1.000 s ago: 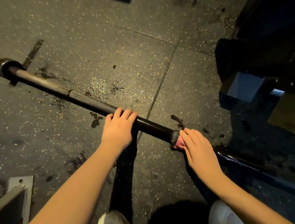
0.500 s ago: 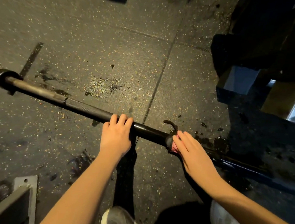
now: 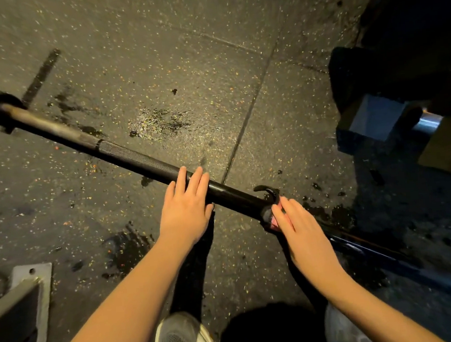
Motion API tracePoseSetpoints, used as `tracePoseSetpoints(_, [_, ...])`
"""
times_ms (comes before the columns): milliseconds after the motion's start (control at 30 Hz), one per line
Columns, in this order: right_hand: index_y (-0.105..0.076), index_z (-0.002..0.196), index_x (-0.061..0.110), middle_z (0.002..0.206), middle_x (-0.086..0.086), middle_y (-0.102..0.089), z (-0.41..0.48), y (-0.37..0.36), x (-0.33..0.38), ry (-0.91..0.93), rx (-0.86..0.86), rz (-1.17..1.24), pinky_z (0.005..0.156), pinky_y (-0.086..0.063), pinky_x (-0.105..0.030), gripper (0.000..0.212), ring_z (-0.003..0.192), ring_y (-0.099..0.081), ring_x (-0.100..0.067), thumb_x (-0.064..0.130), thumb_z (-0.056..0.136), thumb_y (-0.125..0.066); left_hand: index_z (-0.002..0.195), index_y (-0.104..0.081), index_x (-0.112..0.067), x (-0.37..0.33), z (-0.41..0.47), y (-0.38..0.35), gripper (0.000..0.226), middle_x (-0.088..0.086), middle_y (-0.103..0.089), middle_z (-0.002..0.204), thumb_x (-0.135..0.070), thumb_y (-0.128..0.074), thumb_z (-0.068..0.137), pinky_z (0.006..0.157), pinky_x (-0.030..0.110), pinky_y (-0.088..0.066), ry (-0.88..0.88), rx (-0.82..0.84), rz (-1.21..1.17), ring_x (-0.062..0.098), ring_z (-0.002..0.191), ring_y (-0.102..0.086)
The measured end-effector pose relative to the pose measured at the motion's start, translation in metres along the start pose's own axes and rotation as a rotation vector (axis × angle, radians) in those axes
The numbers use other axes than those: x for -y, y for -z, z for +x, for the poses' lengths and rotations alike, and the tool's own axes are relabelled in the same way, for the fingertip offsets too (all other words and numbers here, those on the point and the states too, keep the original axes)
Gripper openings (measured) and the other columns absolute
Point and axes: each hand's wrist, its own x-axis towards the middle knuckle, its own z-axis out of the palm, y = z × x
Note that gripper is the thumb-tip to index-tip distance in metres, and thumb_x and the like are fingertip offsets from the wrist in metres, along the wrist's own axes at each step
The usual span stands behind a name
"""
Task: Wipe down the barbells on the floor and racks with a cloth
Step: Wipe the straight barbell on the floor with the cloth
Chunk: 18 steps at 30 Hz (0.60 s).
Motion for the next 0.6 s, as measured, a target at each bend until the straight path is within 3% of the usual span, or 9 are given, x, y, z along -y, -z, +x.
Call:
tracePoseSetpoints(133, [-0.05,0.133,-0.002,0.136,-0.022,-0.051,0.043,-0.004,0.027,-0.017,-0.068,0.024,0.101,-0.043,-0.044,0.079,0.125,-0.051,-0.038,-0.007,0.06,-0.079,0.152,0.008,-0.011,-0.005,0.004,-0.008,0.074,0.005,0.01,0.161,-0.055,-0.017,0.099,0.12,0.042,-0.009,0.026,0.042,0.022,0.033,0.146,0.013])
tracePoseSetpoints(300, [-0.045,0.139,0.001,0.141,-0.022,-0.046,0.066,-0.006,0.033,0.068,-0.018,0.025,0.102,-0.043,-0.043,0.08,0.129,-0.046,-0.037,-0.004,0.064,-0.074,0.153,0.005,-0.015,-0.014,0.015,0.003,0.068,0.002,0.007,0.162,-0.054,-0.009,0.099,0.118,0.047,-0.001,0.084,0.047,0.025,0.03,0.147,0.009])
tracePoseSetpoints(367, [-0.044,0.139,0.001,0.142,-0.021,-0.044,0.043,0.0,0.012,0.09,-0.009,-0.016,0.103,-0.041,-0.043,0.082,0.13,-0.044,-0.037,-0.005,0.063,-0.073,0.154,0.001,-0.017,-0.024,0.014,0.005,0.064,0.0,0.001,0.162,-0.051,-0.006,0.1,0.118,0.048,-0.002,0.019,0.015,0.0,0.029,0.148,0.005])
tracePoseSetpoints(500, [-0.041,0.14,-0.001,0.142,-0.023,-0.043,0.0,0.005,-0.021,-0.029,-0.008,-0.021,0.106,-0.036,-0.046,0.084,0.131,-0.042,-0.039,-0.009,0.064,-0.075,0.154,-0.003,-0.021,-0.034,0.013,0.003,0.061,0.0,-0.005,0.162,-0.048,-0.018,0.101,0.118,0.045,-0.005,-0.086,0.028,0.005,0.028,0.148,0.004])
tracePoseSetpoints(600, [-0.046,0.134,-0.003,0.133,-0.023,-0.05,0.02,0.001,-0.002,-0.101,-0.021,0.003,0.099,-0.045,-0.047,0.08,0.123,-0.05,-0.04,-0.006,0.061,-0.078,0.153,-0.018,-0.018,-0.028,0.012,0.002,0.06,0.003,-0.021,0.159,-0.043,-0.031,0.1,0.117,0.047,-0.013,-0.119,-0.01,-0.015,0.029,0.148,-0.009])
